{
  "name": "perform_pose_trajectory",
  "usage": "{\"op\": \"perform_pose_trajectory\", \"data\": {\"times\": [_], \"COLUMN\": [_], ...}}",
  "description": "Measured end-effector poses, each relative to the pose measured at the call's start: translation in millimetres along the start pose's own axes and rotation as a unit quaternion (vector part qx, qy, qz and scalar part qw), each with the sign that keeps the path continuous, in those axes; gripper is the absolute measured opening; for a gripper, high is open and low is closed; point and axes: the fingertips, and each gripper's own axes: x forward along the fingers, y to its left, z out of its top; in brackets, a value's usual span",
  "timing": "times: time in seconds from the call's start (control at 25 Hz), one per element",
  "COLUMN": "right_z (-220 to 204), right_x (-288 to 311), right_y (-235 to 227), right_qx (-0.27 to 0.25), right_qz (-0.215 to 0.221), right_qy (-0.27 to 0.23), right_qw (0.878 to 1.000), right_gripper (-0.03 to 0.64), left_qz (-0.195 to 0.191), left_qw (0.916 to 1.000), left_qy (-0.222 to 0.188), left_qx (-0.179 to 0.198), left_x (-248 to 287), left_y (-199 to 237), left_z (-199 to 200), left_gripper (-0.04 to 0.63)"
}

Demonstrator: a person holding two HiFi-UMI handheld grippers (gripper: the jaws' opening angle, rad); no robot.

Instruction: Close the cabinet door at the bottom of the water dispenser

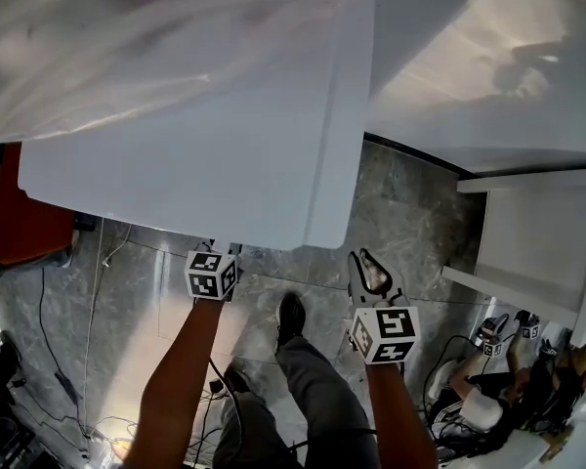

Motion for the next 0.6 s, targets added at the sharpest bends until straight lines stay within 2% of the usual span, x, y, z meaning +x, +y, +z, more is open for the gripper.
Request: {"op": "perform_pose_trajectory", "data": {"times": [0.16, 0.28, 0.4, 0.6], "right_z": [19, 33, 50, 72], "right_x": [-22, -30, -40, -83], "right_y": [22, 47, 69, 86], "right_qx": [-0.004, -0.009, -0.011, -0.011], "right_qz": [0.003, 0.006, 0.010, 0.007], "right_qy": [-0.013, -0.021, -0.029, -0.048], "right_qw": [1.000, 1.000, 0.999, 0.999], "right_gripper": [0.089, 0.089, 0.087, 0.081], "left_qz": [-0.003, 0.002, 0.010, 0.014], "left_qw": [1.0000, 1.0000, 0.9997, 0.9964], "left_qy": [0.006, 0.000, -0.021, -0.077], "left_qx": [-0.001, 0.000, 0.013, 0.034], "left_x": [-42, -80, -121, -193], "left_y": [-8, 2, 11, -5], "left_z": [-4, -4, 14, 61], "left_gripper": [0.021, 0.020, 0.020, 0.020]}}
